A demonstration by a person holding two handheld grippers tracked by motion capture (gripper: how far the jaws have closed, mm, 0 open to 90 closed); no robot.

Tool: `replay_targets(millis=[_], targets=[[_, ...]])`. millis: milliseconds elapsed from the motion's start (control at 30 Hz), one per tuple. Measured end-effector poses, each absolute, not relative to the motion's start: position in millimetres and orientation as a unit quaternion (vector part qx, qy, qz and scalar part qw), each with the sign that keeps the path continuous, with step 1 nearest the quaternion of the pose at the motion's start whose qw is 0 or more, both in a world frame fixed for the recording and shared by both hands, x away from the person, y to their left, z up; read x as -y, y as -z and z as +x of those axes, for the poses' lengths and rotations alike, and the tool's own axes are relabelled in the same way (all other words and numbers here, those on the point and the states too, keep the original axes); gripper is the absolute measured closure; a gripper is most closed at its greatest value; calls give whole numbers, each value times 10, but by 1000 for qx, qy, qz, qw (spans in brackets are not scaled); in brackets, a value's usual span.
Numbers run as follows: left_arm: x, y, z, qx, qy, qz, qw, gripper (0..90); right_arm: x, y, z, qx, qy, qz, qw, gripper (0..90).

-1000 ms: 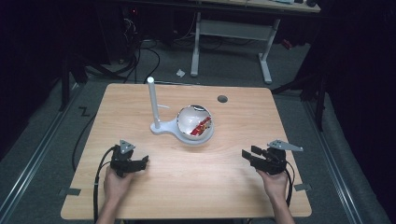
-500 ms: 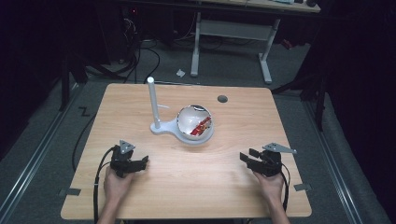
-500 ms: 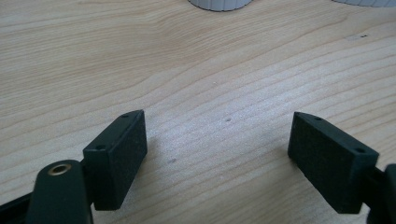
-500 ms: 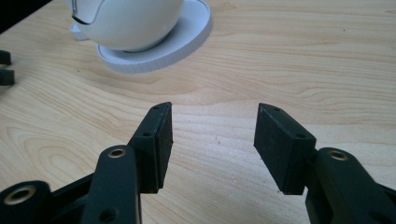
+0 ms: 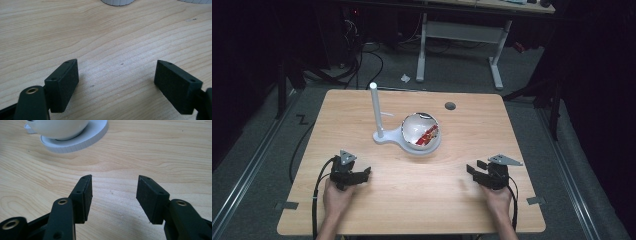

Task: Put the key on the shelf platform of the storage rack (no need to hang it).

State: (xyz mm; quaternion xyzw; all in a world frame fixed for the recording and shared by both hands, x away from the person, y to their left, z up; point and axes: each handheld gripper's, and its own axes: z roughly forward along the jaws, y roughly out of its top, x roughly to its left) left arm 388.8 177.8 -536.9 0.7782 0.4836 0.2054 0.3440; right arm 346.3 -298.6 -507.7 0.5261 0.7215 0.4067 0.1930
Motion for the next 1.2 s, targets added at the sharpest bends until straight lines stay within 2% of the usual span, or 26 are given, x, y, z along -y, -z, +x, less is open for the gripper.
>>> replay_targets(millis=[700,1200], targets=[[-1778,5369,3887,-484,-206,778,344,199,2894,5291,3545,-733,-361,532,220,451],[-1776,5369,3882,-484,-207,778,343,199,2803,5307,3570,-754,-321,522,235,412]])
